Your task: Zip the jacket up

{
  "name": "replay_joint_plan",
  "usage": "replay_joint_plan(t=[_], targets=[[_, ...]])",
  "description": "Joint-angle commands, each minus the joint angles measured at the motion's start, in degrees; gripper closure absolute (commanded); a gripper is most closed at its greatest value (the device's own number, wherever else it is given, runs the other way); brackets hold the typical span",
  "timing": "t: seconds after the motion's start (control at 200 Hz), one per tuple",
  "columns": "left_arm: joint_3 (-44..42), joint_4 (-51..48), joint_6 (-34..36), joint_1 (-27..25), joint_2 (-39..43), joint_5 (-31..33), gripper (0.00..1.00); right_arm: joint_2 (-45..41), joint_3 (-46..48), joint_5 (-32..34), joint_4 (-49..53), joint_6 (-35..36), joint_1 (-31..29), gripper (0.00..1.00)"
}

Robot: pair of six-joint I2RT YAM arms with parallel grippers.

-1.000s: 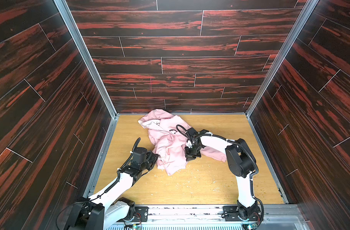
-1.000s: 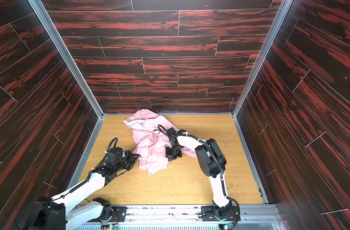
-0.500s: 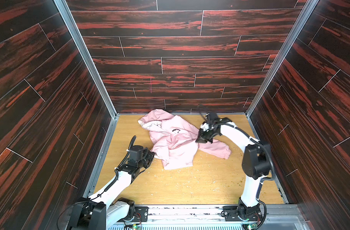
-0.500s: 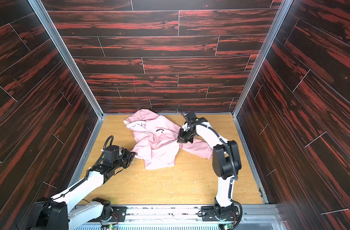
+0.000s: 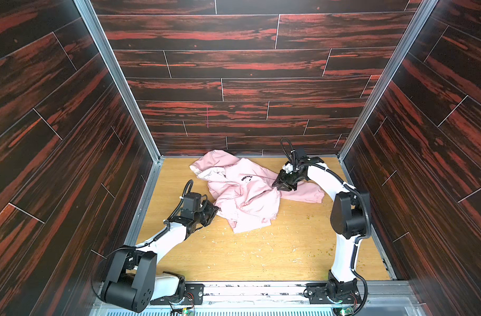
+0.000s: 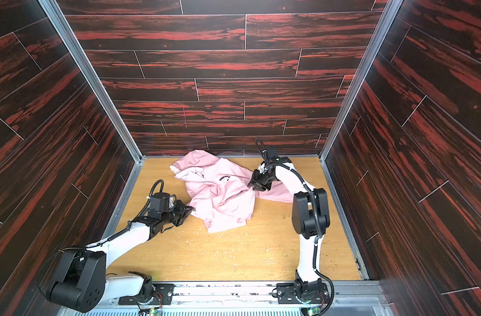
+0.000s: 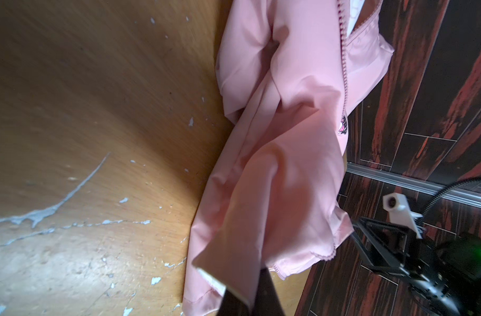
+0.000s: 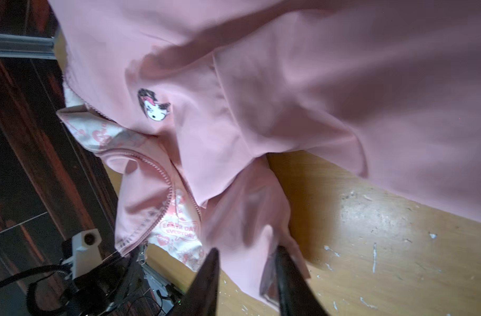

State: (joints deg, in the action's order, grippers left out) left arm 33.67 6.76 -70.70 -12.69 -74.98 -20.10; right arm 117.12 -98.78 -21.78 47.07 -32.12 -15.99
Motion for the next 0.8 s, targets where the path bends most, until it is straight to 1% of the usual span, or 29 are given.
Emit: replay_joint_plan(t=[0.0,0.08,0.21,0.321,0.421,0.546,0.706,0.791], targets=[[2.36,-0.61,1.50,0.29,0.46,-0.94,1.00,-1.78,2.79,0.64,-1.25,0.87,0.54,0.49],[2.15,-0.45,1.53,0.30,0.20,-1.16,1.00,-5.36,7.34,0.06,-3.46,1.68,1.04,0.45],[1.87,0.22,1.37,0.30,0.01,-1.57,1.00,-10.38,16.62,-3.18,-7.64,2.50,1.13,0.45],[2.09,0.16,1.78,0.25,0.10,-1.44,1.00,-14.05,25.85,-5.70,-12.15,1.03,1.12,0.45],[2.44,-0.25,2.14,0.27,0.20,-1.35,1.00,-16.91,32.85,-6.47,-15.70,-0.62,1.03,0.45],[2.45,-0.52,2.30,0.30,0.44,-1.47,1.00,-20.09,38.02,-5.71,-18.00,-1.96,1.13,0.44],[2.36,-0.88,2.27,0.27,0.54,-1.51,1.00,-22.67,43.76,-8.88,-22.98,-3.76,0.46,0.43],[2.27,-0.90,2.14,0.27,0.63,-1.48,1.00,-23.17,46.51,-9.42,-25.07,-4.32,-0.61,0.43]])
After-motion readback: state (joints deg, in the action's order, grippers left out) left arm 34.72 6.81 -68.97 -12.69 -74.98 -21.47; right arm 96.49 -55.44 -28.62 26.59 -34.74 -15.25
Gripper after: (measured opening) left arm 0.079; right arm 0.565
